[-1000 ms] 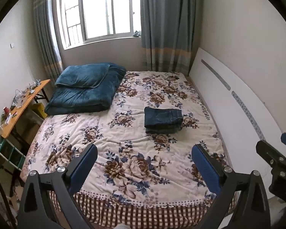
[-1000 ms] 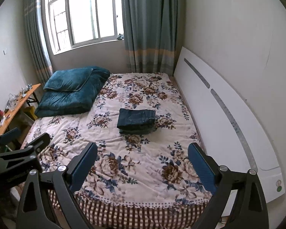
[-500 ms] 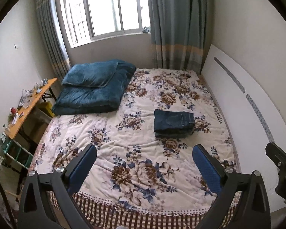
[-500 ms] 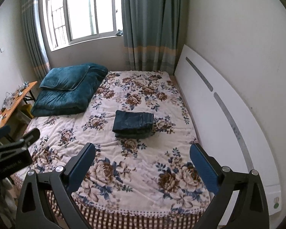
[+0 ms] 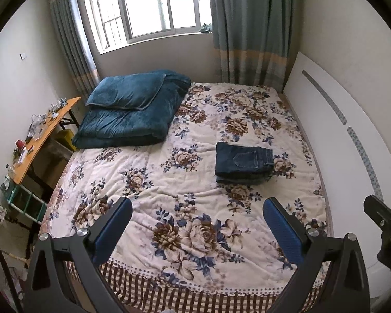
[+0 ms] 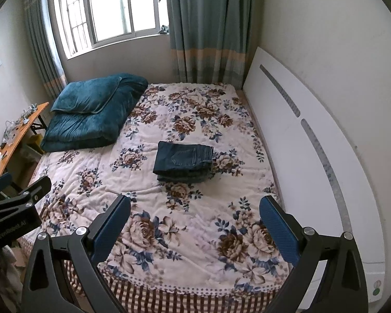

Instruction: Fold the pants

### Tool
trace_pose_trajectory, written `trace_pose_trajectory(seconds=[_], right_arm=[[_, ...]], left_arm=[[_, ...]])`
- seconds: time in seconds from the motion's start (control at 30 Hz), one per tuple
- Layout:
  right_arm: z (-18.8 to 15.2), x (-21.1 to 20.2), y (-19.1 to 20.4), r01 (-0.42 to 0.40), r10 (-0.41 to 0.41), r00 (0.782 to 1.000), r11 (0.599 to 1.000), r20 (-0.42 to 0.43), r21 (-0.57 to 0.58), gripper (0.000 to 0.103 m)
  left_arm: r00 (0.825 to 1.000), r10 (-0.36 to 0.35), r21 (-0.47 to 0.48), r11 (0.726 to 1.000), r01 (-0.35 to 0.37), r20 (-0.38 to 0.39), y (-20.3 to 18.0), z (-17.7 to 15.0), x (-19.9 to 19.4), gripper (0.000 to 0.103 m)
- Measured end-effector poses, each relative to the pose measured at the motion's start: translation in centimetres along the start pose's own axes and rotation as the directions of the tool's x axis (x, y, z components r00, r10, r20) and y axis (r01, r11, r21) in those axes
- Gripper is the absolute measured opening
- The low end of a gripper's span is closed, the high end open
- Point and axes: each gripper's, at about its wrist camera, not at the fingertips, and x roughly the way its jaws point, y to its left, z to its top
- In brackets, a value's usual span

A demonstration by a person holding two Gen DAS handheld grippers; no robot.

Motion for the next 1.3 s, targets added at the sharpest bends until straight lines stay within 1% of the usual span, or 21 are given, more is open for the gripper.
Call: trace_pose_trajectory(seconds=[0.37, 0.53, 1.13, 1.3], right_arm=[[-0.5, 0.1, 0.2, -0.024, 0.024, 1.0, 1.0, -0.015, -0.003, 0.101], [-0.9, 0.2, 0.3, -0.025, 0.025, 1.0, 1.0, -0.015, -0.007, 0.101], [-1.2, 0.0, 0.5, -0.028, 0.028, 1.0, 1.0, -0.01, 0.001, 0.101], [-2.2, -0.4, 0.8, -0.035, 0.035, 0.999, 0.999, -0.015, 0.006, 0.101]], left_arm=[[1.0, -0.015, -0.005, 1.0, 0.015, -0.012, 0.1, -0.2, -0.1, 0.102], [1.0, -0.002, -0.004, 1.0, 0.002, -0.01, 0.2, -0.4, -0.1, 0.102], [1.0, -0.004, 0.017, 1.0, 0.003, 0.025, -0.2, -0.2, -1.4, 0.102], [1.0, -0.002, 0.017, 1.0, 0.001, 0.029, -0.3, -0.2, -1.6, 0.102]])
